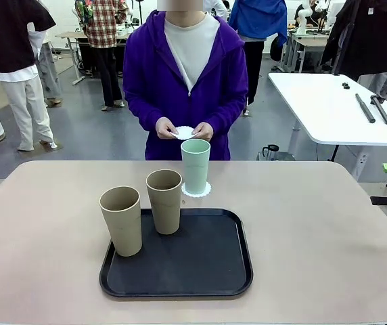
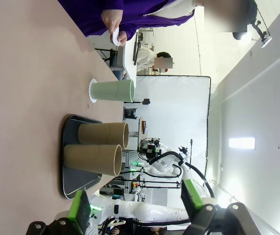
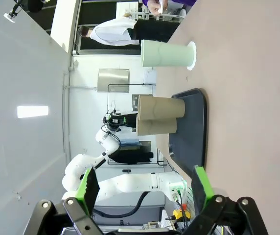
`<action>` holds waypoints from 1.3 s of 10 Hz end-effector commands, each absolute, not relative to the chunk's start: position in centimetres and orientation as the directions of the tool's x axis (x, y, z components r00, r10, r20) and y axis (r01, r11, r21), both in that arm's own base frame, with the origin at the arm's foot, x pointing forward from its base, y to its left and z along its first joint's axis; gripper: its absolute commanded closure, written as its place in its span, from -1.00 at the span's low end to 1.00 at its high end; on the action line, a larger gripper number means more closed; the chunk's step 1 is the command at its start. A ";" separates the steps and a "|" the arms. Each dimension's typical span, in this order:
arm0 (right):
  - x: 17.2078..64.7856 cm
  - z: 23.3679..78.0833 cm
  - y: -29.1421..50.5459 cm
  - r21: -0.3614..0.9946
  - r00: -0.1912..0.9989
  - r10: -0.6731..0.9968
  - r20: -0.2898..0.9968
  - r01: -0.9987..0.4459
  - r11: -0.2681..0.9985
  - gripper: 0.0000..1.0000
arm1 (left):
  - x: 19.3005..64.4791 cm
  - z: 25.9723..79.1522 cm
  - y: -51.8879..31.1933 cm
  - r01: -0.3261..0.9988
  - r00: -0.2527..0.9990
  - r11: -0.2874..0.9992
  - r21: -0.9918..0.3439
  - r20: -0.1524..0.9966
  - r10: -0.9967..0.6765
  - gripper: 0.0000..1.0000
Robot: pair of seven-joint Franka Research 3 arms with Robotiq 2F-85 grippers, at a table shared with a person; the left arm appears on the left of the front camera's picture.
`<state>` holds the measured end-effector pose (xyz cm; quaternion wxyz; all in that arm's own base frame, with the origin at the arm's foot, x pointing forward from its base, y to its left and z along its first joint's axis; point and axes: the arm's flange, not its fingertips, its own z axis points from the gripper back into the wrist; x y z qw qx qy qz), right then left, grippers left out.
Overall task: Place coasters on the table and set cups on them.
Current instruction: Take one Reusable plastic cup from the Flat Tray and place it on a coaster set by the human.
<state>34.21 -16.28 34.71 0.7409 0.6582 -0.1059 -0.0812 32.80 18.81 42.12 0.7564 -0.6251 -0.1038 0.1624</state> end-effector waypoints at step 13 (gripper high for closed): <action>33.5 35.1 -16.7 0.992 0.966 -0.253 0.059 -0.028 0.124 -1.00 | 32.7 42.2 18.9 -0.098 0.927 0.159 -0.982 -0.031 0.375 -1.00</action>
